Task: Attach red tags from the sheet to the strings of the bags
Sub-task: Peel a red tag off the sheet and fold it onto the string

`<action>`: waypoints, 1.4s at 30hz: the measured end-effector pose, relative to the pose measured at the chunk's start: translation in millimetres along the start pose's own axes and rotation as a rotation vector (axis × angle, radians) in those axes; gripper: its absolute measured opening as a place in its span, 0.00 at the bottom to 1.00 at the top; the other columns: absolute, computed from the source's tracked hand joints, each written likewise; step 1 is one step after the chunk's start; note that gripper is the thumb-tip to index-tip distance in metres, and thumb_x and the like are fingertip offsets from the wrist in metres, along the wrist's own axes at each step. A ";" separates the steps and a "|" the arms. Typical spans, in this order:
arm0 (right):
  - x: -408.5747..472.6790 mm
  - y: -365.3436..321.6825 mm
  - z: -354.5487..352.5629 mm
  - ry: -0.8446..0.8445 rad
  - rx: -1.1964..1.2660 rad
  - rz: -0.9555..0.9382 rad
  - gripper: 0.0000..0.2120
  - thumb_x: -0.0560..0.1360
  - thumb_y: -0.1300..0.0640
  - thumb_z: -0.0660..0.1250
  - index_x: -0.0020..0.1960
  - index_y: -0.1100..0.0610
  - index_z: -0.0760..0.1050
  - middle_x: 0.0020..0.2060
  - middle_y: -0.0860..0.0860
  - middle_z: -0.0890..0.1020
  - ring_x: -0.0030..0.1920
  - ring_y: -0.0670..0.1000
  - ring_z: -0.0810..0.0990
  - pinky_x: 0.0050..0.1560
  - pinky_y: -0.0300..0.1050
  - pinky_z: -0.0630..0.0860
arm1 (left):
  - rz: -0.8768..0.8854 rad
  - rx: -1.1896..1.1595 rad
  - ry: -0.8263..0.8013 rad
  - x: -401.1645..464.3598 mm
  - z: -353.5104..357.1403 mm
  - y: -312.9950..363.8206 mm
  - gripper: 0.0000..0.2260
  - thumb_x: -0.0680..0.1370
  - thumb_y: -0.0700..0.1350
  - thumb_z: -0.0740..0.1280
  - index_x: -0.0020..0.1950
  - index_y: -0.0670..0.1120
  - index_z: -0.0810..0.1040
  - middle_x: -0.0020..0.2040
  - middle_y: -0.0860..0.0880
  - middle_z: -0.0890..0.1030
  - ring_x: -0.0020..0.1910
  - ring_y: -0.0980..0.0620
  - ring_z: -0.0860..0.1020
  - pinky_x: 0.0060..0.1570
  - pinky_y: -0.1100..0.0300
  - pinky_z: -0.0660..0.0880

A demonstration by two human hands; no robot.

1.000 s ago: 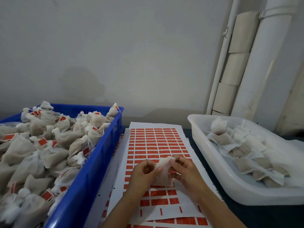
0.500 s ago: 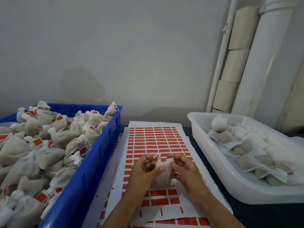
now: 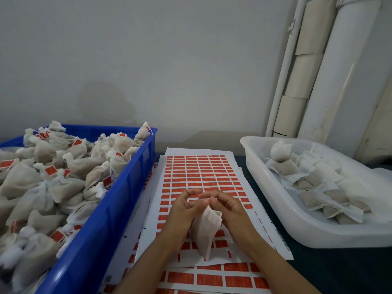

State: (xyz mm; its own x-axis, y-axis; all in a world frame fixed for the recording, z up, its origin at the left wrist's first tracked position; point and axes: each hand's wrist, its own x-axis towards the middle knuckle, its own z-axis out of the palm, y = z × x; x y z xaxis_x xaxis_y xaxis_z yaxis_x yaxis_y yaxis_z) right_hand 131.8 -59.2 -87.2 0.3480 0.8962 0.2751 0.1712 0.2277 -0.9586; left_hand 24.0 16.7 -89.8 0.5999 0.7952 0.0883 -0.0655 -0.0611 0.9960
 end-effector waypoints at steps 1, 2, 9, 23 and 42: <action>-0.2 0.0 -0.7 0.012 0.005 0.000 0.13 0.73 0.46 0.60 0.52 0.49 0.78 0.48 0.43 0.82 0.50 0.44 0.80 0.44 0.33 0.76 | -0.006 0.003 -0.008 0.5 -0.4 0.4 0.21 0.64 0.59 0.66 0.56 0.57 0.73 0.52 0.57 0.80 0.52 0.52 0.78 0.52 0.54 0.78; 0.1 0.3 -1.0 0.025 0.010 0.000 0.12 0.73 0.48 0.61 0.50 0.51 0.79 0.46 0.44 0.83 0.49 0.45 0.81 0.44 0.33 0.77 | -0.012 0.008 -0.014 0.6 -0.6 0.3 0.21 0.64 0.59 0.66 0.56 0.57 0.73 0.52 0.56 0.80 0.52 0.52 0.78 0.54 0.52 0.78; 5.1 -0.1 -4.2 0.159 -0.028 -0.035 0.07 0.73 0.64 0.67 0.41 0.53 0.81 0.37 0.47 0.84 0.40 0.46 0.82 0.41 0.33 0.77 | -0.050 -0.022 0.073 2.6 5.2 0.1 0.12 0.72 0.59 0.63 0.53 0.58 0.73 0.53 0.58 0.76 0.52 0.53 0.75 0.45 0.59 0.76; 6.1 6.4 -12.2 0.378 -0.132 -0.090 0.06 0.71 0.61 0.70 0.44 0.51 0.79 0.38 0.42 0.83 0.42 0.41 0.81 0.40 0.28 0.76 | 0.460 0.615 0.054 -11.5 21.2 -19.3 0.30 0.71 0.53 0.71 0.61 0.68 0.54 0.58 0.74 0.58 0.58 0.67 0.67 0.59 0.72 0.63; -1.3 2.6 -15.5 0.260 -0.683 -0.264 0.05 0.69 0.45 0.61 0.44 0.43 0.73 0.42 0.37 0.78 0.41 0.41 0.78 0.50 0.27 0.70 | 0.130 0.169 0.103 -5.3 17.1 -10.9 0.10 0.71 0.58 0.65 0.48 0.56 0.73 0.41 0.63 0.77 0.42 0.56 0.78 0.30 0.76 0.70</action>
State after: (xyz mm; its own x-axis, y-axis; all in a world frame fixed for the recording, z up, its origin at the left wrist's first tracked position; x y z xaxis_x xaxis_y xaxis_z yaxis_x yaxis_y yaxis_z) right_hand 146.0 -65.7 -88.9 0.4075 0.7076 0.5773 0.7791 0.0605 -0.6240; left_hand 35.2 2.9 -100.9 0.5101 0.8309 0.2224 0.0032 -0.2604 0.9655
